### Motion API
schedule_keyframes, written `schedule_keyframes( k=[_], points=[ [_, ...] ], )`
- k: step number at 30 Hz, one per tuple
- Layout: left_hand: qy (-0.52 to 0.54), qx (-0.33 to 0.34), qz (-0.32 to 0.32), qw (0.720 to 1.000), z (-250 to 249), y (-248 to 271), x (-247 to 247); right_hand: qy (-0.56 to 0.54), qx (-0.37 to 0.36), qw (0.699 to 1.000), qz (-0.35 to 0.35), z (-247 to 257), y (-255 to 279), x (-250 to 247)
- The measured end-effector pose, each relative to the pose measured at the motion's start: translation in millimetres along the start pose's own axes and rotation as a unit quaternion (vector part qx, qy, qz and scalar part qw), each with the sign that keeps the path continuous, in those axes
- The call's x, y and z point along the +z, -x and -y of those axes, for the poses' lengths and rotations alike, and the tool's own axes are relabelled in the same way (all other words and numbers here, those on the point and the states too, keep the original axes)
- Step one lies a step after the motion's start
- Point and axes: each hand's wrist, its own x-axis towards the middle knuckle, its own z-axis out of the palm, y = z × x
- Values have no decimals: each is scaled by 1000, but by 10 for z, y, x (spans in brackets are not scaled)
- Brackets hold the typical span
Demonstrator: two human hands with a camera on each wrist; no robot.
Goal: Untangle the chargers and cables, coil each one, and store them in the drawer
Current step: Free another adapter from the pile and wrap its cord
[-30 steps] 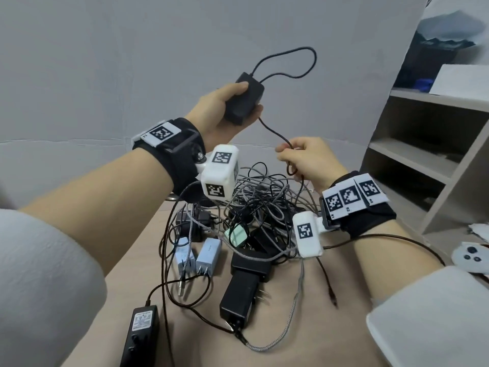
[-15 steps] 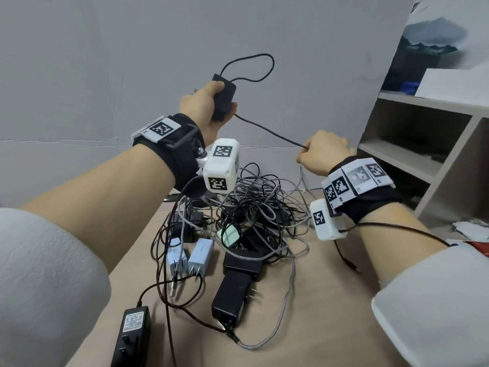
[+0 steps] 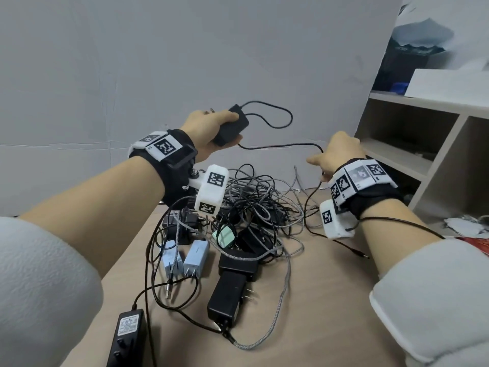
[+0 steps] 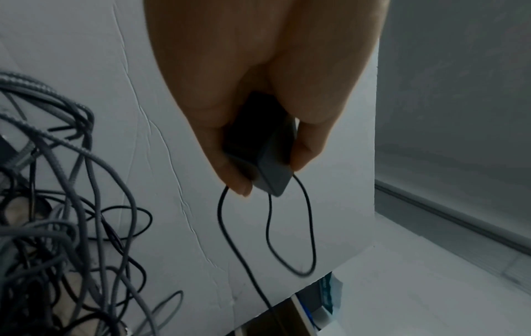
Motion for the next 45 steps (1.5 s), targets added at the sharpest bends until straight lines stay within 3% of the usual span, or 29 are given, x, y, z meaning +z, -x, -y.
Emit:
schedule_keyframes(
  k=[2,5,7,10,15,19,21,26,28,32,34,37,39,45],
  points=[
    [-64,-16,32,997,18,14,-4,-52,20,998,20,-3,-20,26],
    [-160,-17,54,986,14,4,-35,-30,-6,999,27,56,64,-10],
    [-207,-15,64,976,-21,11,-54,-34,-48,998,19,120,88,-11],
    [-233,-16,97,967,-101,66,-63,-136,-134,981,31,337,237,-23],
    [-191,0,136,972,-271,218,-60,-243,-196,946,85,625,367,68],
    [-79,45,74,993,-384,218,-172,-370,-149,909,124,615,380,197],
    [-32,53,27,998,-410,200,-282,-401,-134,902,87,574,371,254],
    [-69,78,-73,992,-329,116,-552,-415,-146,898,-36,412,257,248],
    [-81,90,-88,989,-263,103,-594,-414,-161,893,-75,394,217,223],
    [-52,95,-84,991,-127,134,-616,-294,-225,914,-164,439,261,190],
    [-60,91,-76,991,-37,172,-640,-234,-277,920,-144,494,326,216],
    [-96,97,-39,990,102,259,-677,-106,-337,935,-20,572,450,299],
    [-121,93,-3,988,173,338,-696,-91,-347,933,35,587,538,339],
    [-175,32,111,978,334,559,-704,-182,-350,919,5,637,749,485]
  ],
)
